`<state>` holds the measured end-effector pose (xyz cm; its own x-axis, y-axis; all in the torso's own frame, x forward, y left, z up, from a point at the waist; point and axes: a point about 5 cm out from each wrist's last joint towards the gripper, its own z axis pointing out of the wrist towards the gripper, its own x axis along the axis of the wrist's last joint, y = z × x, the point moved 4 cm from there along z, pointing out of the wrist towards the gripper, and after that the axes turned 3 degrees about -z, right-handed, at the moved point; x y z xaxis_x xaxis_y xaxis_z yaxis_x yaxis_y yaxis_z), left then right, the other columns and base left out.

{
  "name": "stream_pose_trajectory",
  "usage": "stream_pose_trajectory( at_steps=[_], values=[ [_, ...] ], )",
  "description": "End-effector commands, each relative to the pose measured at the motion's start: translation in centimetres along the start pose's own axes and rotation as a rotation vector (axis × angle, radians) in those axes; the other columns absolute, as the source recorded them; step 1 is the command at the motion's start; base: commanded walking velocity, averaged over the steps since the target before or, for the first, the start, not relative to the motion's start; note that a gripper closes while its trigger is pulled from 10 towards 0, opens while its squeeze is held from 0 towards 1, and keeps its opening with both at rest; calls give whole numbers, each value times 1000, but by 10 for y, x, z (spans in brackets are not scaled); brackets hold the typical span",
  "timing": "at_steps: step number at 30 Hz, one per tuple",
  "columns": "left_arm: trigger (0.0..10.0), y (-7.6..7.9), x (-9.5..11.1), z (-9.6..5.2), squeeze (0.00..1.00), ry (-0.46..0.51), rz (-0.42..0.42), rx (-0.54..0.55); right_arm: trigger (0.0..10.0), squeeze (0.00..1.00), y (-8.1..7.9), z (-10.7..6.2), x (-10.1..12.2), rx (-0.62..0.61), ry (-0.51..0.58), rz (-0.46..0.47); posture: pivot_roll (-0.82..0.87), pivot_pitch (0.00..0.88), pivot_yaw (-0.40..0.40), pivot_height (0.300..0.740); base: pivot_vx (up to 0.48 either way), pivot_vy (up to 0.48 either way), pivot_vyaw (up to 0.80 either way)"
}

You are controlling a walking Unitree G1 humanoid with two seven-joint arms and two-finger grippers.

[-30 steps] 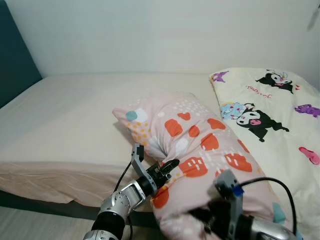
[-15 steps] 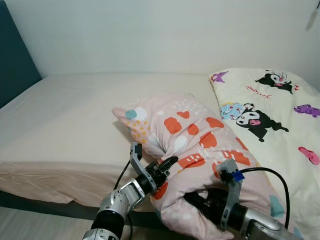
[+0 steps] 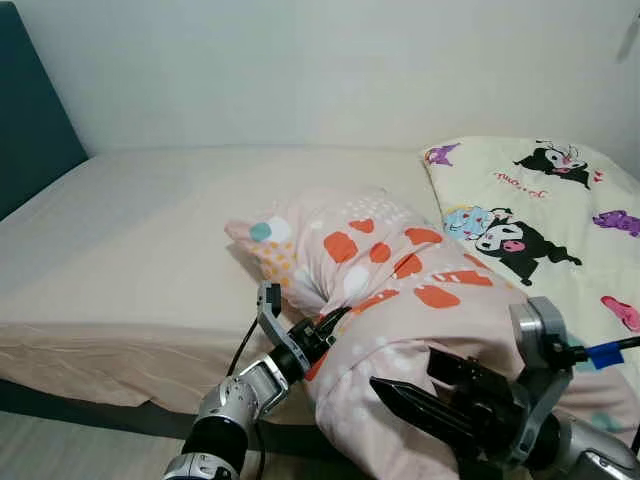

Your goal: Clean up the room

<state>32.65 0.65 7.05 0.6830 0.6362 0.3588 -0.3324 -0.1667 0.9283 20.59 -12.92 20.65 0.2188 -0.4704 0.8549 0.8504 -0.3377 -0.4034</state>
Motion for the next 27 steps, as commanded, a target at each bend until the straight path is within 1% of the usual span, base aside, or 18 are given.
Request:
stream_pose_trajectory(
  at_steps=[1,2,4,9,11,12,13,14,15,16,17,19,20,22,23,24,26,27],
  values=[
    [0,15,-20,18,0,-68,-31,-56,10000,251,-5,6,12,40,82,9,-183,0,37,476,0,0,0],
    [0,14,-17,17,0,-62,-26,-53,10000,0,-3,8,14,34,110,29,-183,0,38,481,0,0,0],
    [0,10,-11,12,0,-51,-5,-39,10000,0,1,11,1,12,79,62,-181,0,40,491,0,0,0],
    [0,7,-7,9,0,-46,10,-29,10000,0,2,11,-7,0,48,86,-181,0,40,501,0,0,0],
    [0,2,0,4,0,-41,54,-1,10000,0,2,7,-38,-23,-171,71,-174,0,41,511,0,0,0],
    [0,2,0,4,0,-41,54,-1,10000,0,2,7,-38,-23,-171,71,-174,0,41,511,0,0,0],
    [0,0,3,2,0,-37,68,10,10000,0,4,1,-53,-55,-295,52,-174,0,41,516,0,0,0],
    [0,0,3,2,0,-37,68,10,10000,0,4,1,-53,-55,-295,52,-174,0,41,516,0,0,0],
    [0,-1,4,1,0,-37,79,17,10000,0,9,-8,-66,-98,-420,21,-170,0,39,521,0,0,0],
    [0,-1,4,1,0,-37,79,17,10000,0,9,-8,-66,-98,-420,21,-170,0,39,521,0,0,0],
    [0,-2,3,1,0,-41,84,18,10000,0,13,-16,-62,-137,-458,-15,-175,0,37,526,0,0,0],
    [0,-3,-1,0,0,-52,87,20,10000,0,18,-17,-35,-180,-360,-53,-182,0,37,536,0,0,0],
    [0,-3,-1,0,0,-52,87,20,10000,0,18,-17,-35,-180,-360,-53,-182,0,37,536,0,0,0],
    [0,-5,-7,1,0,-65,93,26,10000,0,24,-13,-9,-209,-212,-82,-191,0,37,545,0,0,0],
    [0,-6,-9,1,0,-69,98,28,10000,0,27,-13,-4,-222,-176,-93,-194,0,38,550,0,0,0],
    [0,-6,-9,1,0,-69,98,28,10000,0,27,-13,-4,-222,-176,-93,-194,0,38,550,0,0,0],
    [0,-6,-9,1,0,-63,124,34,10000,0,39,-11,-3,-273,-145,-94,-195,0,38,560,0,0,0],
    [0,-6,-5,1,0,-49,141,39,10000,0,46,-11,-9,-310,-154,-93,-195,0,38,565,0,0,0]
  ],
)
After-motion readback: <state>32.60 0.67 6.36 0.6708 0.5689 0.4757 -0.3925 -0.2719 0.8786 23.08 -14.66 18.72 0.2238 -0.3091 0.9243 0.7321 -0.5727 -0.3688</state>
